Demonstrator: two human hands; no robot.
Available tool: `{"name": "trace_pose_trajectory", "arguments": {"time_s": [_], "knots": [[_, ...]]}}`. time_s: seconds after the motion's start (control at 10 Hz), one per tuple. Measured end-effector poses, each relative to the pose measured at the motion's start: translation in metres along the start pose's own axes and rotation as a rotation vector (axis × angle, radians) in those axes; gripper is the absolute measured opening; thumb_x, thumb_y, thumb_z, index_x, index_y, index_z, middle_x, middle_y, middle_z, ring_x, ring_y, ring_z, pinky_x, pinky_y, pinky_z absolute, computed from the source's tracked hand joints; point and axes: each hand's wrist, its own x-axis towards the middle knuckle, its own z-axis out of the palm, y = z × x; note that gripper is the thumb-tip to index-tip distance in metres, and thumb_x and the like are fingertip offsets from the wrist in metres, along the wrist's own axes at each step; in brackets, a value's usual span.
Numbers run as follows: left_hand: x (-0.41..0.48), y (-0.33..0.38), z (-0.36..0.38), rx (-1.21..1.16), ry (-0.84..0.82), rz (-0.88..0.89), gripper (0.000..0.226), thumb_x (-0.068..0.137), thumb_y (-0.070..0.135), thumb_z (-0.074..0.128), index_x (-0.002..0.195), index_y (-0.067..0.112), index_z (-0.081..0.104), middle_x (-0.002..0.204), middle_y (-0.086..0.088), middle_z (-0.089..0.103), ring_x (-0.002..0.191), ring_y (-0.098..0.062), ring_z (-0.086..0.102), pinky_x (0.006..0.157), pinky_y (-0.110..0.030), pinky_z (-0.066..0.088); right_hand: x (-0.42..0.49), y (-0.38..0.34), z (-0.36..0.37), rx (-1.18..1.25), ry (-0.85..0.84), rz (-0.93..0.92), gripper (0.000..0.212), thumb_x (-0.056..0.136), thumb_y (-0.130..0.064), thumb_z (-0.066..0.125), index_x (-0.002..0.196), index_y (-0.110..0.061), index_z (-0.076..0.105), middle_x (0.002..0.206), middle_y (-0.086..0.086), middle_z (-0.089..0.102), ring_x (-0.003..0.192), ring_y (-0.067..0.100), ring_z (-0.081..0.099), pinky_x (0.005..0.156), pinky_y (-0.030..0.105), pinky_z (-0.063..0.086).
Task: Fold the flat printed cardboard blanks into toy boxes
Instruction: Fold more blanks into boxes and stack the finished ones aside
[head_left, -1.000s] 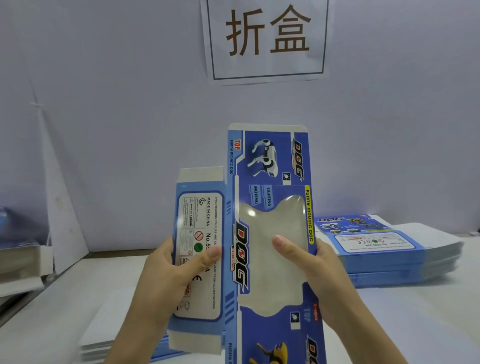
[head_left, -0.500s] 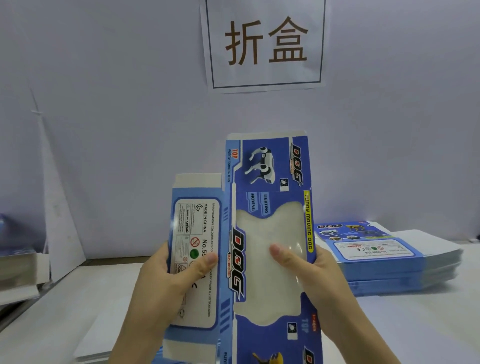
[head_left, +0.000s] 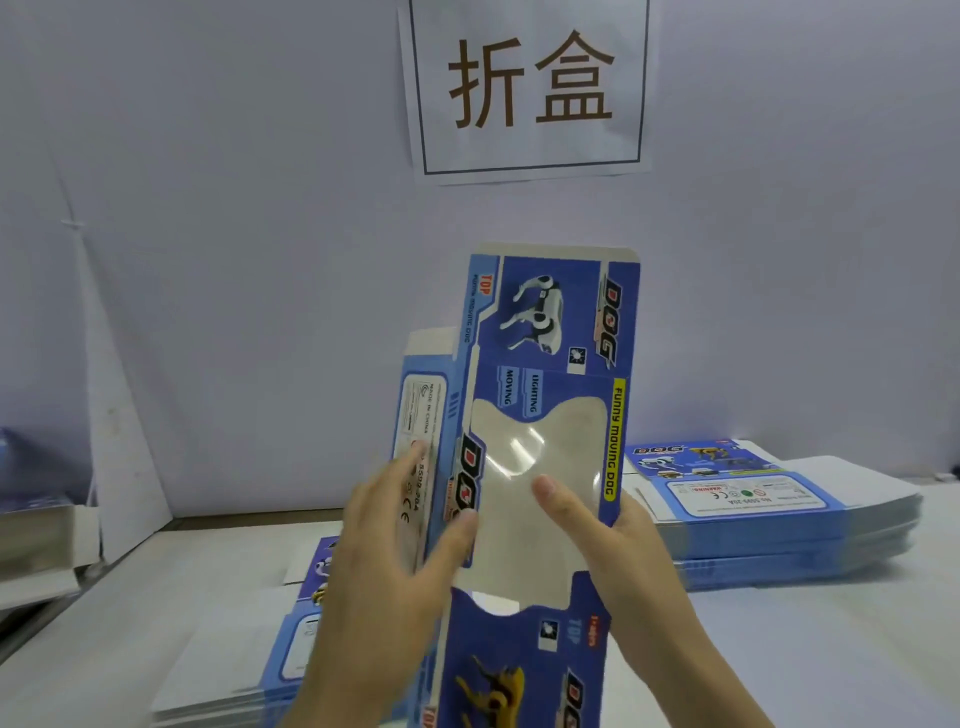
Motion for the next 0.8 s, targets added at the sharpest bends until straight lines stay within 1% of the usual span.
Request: {"name": "trace_pose_trajectory", "arguments": {"time_s": [0.1,0.2,0.3,0.4,0.5,0.6,0.7,0.8], "knots": [[-0.007,0.005,0.008,-0.121,-0.194,-0.094,0.121,0.05,0.084,0.064,0.149,0.048,0.005,0.151,0.029,0.019,0.136,0.004,0.028,0.109,-0.026,0.036,-0.002,-0.005,0.013,0.07,-0.132,0.04,0.053,0.071,-0.054,0.075,0.113,-0.028,0.058,0.105,-0.004,0.074,0.098,0.016,0.07,0.081,0.034,0.056],[-0.007,0.011,0.007,-0.274,-0.3,-0.131,0.131,0.036,0.073,0.067,0.148,0.049,0.004,0.149,0.023,0.031,0.132,-0.005,0.042,0.107,-0.037,0.042,-0.003,-0.025,0.033,0.138,-0.264,-0.012,0.118,0.048,-0.087,0.063,0.133,-0.007,0.044,0.135,0.023,0.053,0.125,0.038,0.051,0.104,0.044,0.042],[-0.006,0.009,-0.001,-0.347,-0.351,-0.074,0.12,0.043,0.064,0.069,0.148,0.044,0.015,0.141,0.022,0.045,0.119,0.005,0.052,0.09,-0.019,0.052,-0.001,-0.01,0.037,0.148,-0.364,-0.046,0.077,0.088,-0.048,0.061,0.144,-0.008,0.027,0.147,0.016,0.042,0.128,0.026,0.049,0.094,0.022,0.045],[0.003,0.008,-0.005,-0.476,-0.243,-0.089,0.069,0.069,0.04,0.069,0.134,0.032,0.048,0.124,0.003,0.063,0.117,-0.011,0.059,0.073,-0.011,0.052,-0.003,-0.014,0.043,0.326,-0.41,-0.102,0.055,0.098,-0.024,0.047,0.146,-0.007,0.028,0.15,0.003,0.039,0.133,0.013,0.045,0.098,0.018,0.042],[0.014,-0.004,-0.008,-0.636,0.062,-0.219,0.025,0.098,0.026,0.047,0.086,0.022,0.069,0.082,-0.014,0.071,0.096,-0.033,0.068,0.05,-0.02,0.053,0.012,-0.019,0.027,0.231,-0.431,-0.173,0.148,0.017,-0.052,0.095,0.137,0.012,0.035,0.153,0.025,0.027,0.142,0.033,0.029,0.1,0.023,0.034],[0.016,-0.017,-0.018,-0.707,0.048,-0.239,0.039,0.099,0.034,0.038,0.08,0.031,0.072,0.085,-0.01,0.072,0.07,-0.023,0.071,0.053,-0.036,0.057,0.009,-0.016,0.004,0.338,-0.41,-0.176,0.048,0.024,-0.04,0.098,0.024,-0.035,0.05,0.157,0.023,0.018,0.146,0.022,0.024,0.098,0.013,0.036],[0.017,-0.023,-0.023,-0.782,-0.042,-0.279,0.035,0.098,0.035,0.039,0.093,0.03,0.073,0.091,-0.008,0.074,0.071,-0.021,0.071,0.059,-0.038,0.06,0.018,-0.015,-0.016,0.113,-0.214,-0.203,0.064,0.071,-0.026,0.079,0.125,-0.046,0.052,0.139,-0.007,0.055,0.12,0.003,0.056,0.098,0.023,0.046],[0.021,-0.024,-0.015,-0.684,-0.2,-0.261,0.028,0.1,0.022,0.039,0.113,0.023,0.064,0.089,-0.004,0.075,0.072,-0.016,0.072,0.052,-0.026,0.056,0.005,0.002,-0.033,0.075,-0.208,-0.088,0.038,0.078,-0.038,0.072,0.115,-0.036,0.066,0.113,-0.005,0.071,0.104,0.011,0.067,0.082,0.028,0.055]]}}
